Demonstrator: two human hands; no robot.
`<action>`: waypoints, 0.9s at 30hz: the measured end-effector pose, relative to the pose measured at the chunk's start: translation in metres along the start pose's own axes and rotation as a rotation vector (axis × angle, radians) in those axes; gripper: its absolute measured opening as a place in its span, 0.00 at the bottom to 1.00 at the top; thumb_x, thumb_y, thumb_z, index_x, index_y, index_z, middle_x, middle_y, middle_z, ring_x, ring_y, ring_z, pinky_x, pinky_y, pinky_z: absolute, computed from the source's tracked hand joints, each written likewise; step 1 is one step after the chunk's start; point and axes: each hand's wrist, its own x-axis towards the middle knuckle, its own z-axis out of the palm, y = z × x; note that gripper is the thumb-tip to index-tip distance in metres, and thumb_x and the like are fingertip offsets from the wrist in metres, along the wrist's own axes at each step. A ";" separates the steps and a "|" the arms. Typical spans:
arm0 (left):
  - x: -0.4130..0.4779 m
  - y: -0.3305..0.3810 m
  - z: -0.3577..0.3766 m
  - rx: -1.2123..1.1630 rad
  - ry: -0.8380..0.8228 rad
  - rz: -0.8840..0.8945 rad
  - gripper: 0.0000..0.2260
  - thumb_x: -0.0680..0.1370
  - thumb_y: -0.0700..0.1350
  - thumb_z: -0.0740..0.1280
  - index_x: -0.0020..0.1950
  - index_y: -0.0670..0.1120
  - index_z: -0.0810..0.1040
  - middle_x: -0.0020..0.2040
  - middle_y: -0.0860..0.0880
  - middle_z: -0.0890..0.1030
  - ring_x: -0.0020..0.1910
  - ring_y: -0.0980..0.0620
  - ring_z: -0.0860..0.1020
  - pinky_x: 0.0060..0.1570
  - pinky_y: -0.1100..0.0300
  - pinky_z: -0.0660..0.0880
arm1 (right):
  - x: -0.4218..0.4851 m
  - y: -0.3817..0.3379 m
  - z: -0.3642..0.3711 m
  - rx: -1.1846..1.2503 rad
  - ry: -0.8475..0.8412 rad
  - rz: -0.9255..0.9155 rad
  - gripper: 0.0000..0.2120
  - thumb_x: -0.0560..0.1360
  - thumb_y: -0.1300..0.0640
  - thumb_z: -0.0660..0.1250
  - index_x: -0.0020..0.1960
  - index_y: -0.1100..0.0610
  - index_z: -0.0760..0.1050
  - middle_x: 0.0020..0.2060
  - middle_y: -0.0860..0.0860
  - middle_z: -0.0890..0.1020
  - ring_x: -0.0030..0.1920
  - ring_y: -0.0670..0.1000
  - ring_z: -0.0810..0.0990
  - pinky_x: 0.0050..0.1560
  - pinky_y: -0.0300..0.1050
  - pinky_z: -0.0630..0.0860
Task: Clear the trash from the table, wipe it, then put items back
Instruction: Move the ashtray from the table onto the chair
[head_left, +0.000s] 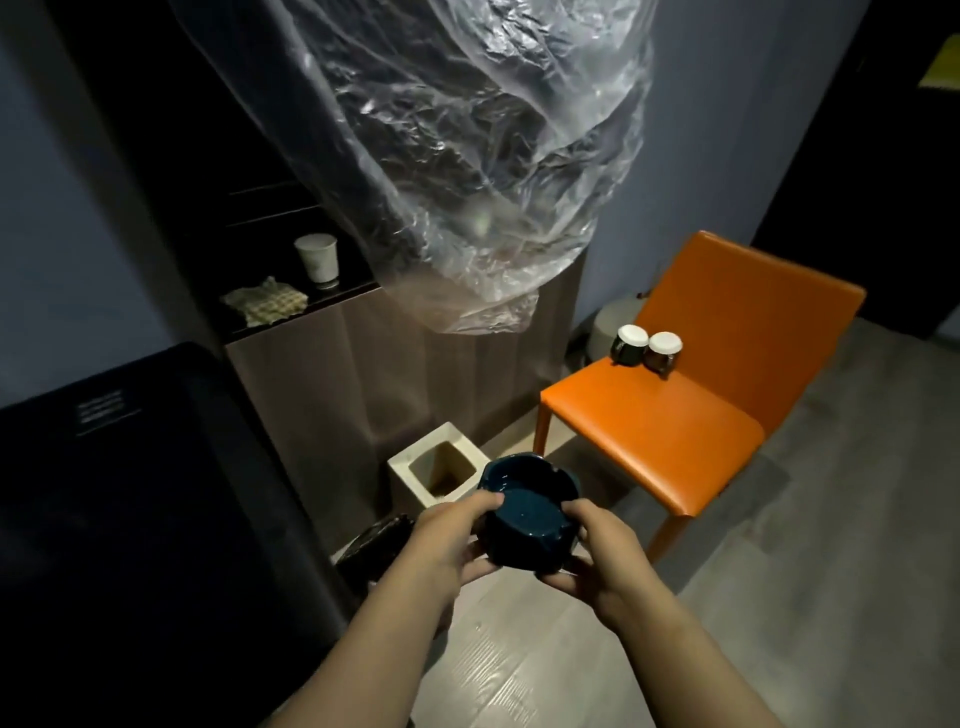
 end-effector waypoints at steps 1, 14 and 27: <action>0.016 0.012 0.012 0.003 0.005 -0.006 0.12 0.74 0.40 0.70 0.57 0.42 0.75 0.51 0.43 0.80 0.53 0.44 0.78 0.40 0.53 0.80 | 0.018 -0.011 -0.001 0.007 0.011 -0.001 0.11 0.77 0.58 0.63 0.58 0.58 0.71 0.53 0.57 0.75 0.50 0.59 0.78 0.44 0.55 0.82; 0.185 0.076 0.176 0.109 0.058 -0.089 0.12 0.73 0.39 0.71 0.55 0.42 0.76 0.53 0.42 0.81 0.51 0.44 0.80 0.36 0.54 0.80 | 0.208 -0.122 -0.082 0.046 0.072 0.079 0.08 0.76 0.58 0.64 0.55 0.57 0.71 0.49 0.57 0.79 0.49 0.59 0.82 0.42 0.53 0.82; 0.305 0.081 0.333 0.043 0.128 -0.210 0.05 0.73 0.36 0.69 0.48 0.41 0.76 0.44 0.44 0.80 0.43 0.46 0.79 0.43 0.52 0.81 | 0.365 -0.223 -0.191 -0.107 0.010 0.205 0.13 0.77 0.60 0.63 0.61 0.58 0.67 0.43 0.53 0.78 0.41 0.55 0.81 0.38 0.49 0.80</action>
